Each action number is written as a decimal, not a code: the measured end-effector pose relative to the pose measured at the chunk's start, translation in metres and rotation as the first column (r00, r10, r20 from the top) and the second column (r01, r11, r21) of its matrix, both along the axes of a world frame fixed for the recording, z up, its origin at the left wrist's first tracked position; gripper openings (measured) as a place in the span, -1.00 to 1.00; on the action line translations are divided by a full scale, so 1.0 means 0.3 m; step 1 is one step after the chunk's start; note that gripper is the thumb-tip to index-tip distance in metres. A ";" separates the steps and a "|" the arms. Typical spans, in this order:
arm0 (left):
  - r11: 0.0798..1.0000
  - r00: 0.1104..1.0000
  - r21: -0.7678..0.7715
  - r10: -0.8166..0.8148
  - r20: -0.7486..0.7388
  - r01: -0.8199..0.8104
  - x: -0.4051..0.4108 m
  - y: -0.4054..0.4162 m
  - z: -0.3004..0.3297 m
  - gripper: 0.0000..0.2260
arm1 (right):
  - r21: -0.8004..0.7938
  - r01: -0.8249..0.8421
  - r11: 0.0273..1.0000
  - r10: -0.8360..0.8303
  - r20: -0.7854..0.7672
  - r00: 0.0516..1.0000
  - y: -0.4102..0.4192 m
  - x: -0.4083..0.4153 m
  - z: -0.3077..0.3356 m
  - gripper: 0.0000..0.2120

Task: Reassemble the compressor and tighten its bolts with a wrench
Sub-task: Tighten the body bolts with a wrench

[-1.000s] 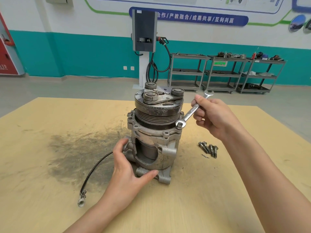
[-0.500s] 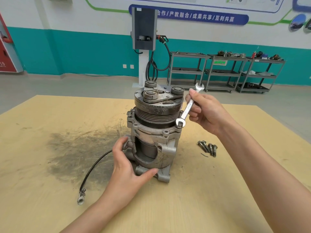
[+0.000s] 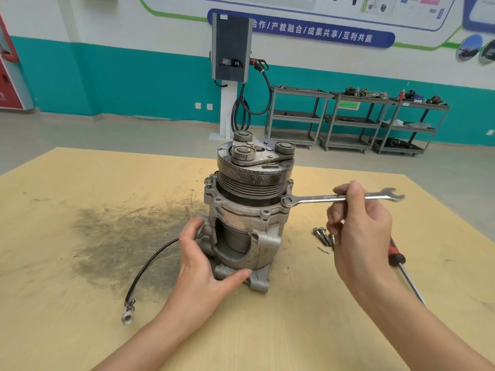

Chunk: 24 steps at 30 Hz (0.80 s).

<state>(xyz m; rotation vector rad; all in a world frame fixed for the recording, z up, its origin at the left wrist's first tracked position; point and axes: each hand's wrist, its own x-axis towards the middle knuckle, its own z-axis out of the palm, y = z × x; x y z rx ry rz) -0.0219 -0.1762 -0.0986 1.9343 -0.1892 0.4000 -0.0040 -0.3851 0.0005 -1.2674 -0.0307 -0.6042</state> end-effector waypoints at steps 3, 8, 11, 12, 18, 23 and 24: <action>1.000 1.000 0.001 0.000 0.010 0.000 0.001 0.001 -0.003 -0.04 | -0.103 0.036 0.994 -0.013 0.215 0.977 0.024 -0.077 -0.057 -0.79; 1.000 1.000 -0.002 0.007 0.008 -0.007 -0.002 -0.001 -0.006 -0.04 | -0.631 0.355 0.690 0.083 0.556 0.827 0.022 -0.120 -0.132 -0.80; 1.000 0.999 0.021 0.021 0.038 -0.022 -0.001 0.001 -0.010 -0.04 | -0.723 0.602 0.338 0.081 0.660 0.747 0.029 -0.120 -0.112 -0.65; 1.000 0.999 0.018 0.025 0.043 -0.025 0.000 0.001 -0.008 -0.04 | -0.712 0.643 0.281 0.105 0.689 0.717 0.038 -0.123 -0.097 -0.67; 0.999 0.999 -0.035 0.027 0.031 -0.026 0.004 -0.005 0.000 0.00 | -0.656 0.751 0.074 0.100 0.754 0.649 0.150 -0.120 0.003 -0.57; 0.999 0.999 0.017 0.030 0.021 -0.031 0.014 -0.001 -0.014 -0.07 | -0.711 0.695 -0.102 0.016 0.698 0.716 0.247 -0.102 0.053 -0.77; 0.999 0.999 0.020 0.044 0.001 -0.044 0.015 -0.004 -0.014 -0.11 | -0.721 0.682 -0.118 0.009 0.686 0.727 0.259 -0.104 0.056 -0.79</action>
